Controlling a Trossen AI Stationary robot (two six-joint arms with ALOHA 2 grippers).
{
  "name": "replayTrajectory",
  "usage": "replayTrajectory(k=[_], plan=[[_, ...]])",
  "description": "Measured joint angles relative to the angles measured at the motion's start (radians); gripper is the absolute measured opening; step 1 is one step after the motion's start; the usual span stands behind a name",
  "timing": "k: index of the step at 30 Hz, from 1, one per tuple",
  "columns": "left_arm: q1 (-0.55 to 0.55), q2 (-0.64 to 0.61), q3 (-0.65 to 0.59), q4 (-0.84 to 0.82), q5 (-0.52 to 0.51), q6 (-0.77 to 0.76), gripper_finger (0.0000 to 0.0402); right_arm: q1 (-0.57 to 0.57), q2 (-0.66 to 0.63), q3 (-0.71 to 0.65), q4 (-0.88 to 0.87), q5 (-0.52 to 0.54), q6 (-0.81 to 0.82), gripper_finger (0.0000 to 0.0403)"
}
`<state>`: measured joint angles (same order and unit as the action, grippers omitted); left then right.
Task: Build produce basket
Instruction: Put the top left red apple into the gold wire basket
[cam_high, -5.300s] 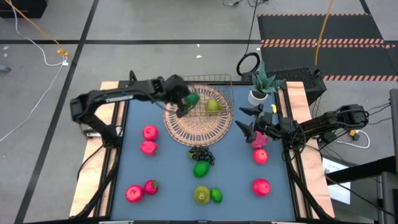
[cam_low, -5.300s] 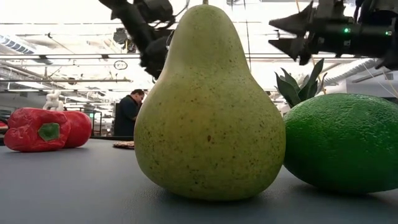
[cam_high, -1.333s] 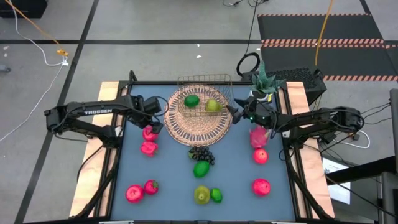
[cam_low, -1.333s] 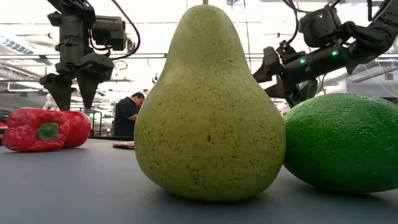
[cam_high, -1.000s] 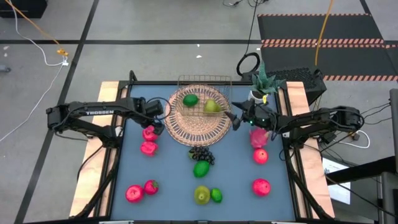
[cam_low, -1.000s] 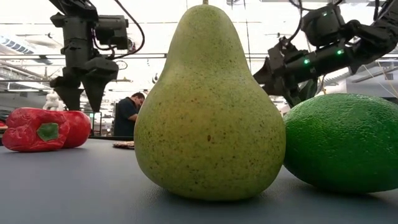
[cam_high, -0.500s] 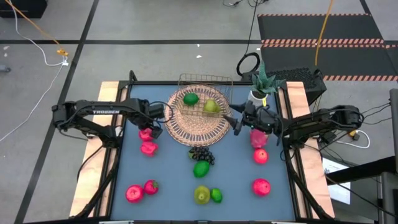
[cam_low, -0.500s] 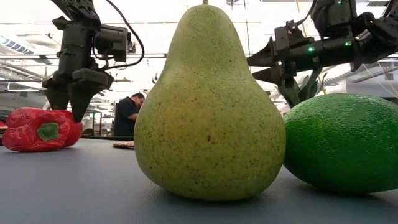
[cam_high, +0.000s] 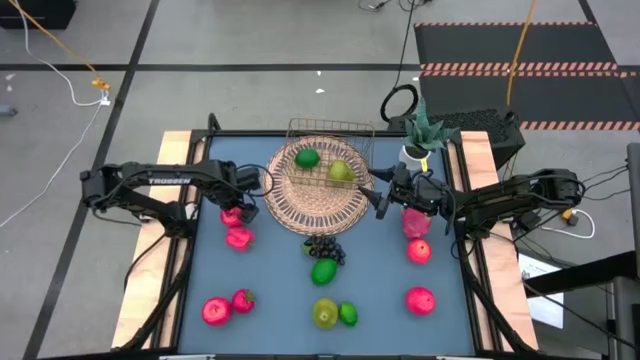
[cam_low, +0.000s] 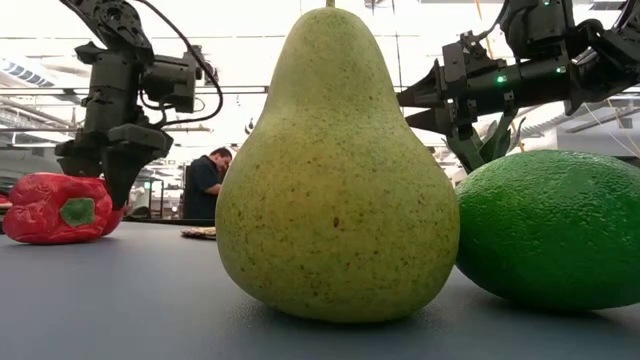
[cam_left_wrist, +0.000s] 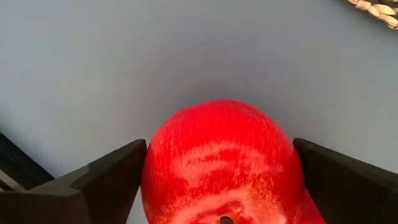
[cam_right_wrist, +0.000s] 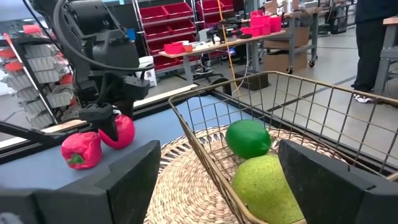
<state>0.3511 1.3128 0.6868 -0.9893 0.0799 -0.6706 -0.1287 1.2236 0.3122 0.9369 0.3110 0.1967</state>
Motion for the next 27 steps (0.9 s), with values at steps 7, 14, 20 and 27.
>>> replayTrajectory(k=[7,14,20,27], plan=[[0.009,0.003,0.083,0.055,-0.005,0.049,0.034,0.0,0.0,0.0,0.0,-0.001,0.023,0.0322],[0.008,0.003,0.287,-0.09,-0.153,0.131,0.034,0.0,0.0,0.0,-0.008,-0.076,0.027,0.0322],[0.002,0.002,0.537,-0.173,-0.402,0.262,0.0348,-0.001,0.0,0.0,-0.014,-0.08,0.027,0.0322],[0.012,0.003,0.623,0.349,-0.231,0.6,0.0342,0.001,0.0,0.0,0.025,-0.08,0.054,0.0322]])
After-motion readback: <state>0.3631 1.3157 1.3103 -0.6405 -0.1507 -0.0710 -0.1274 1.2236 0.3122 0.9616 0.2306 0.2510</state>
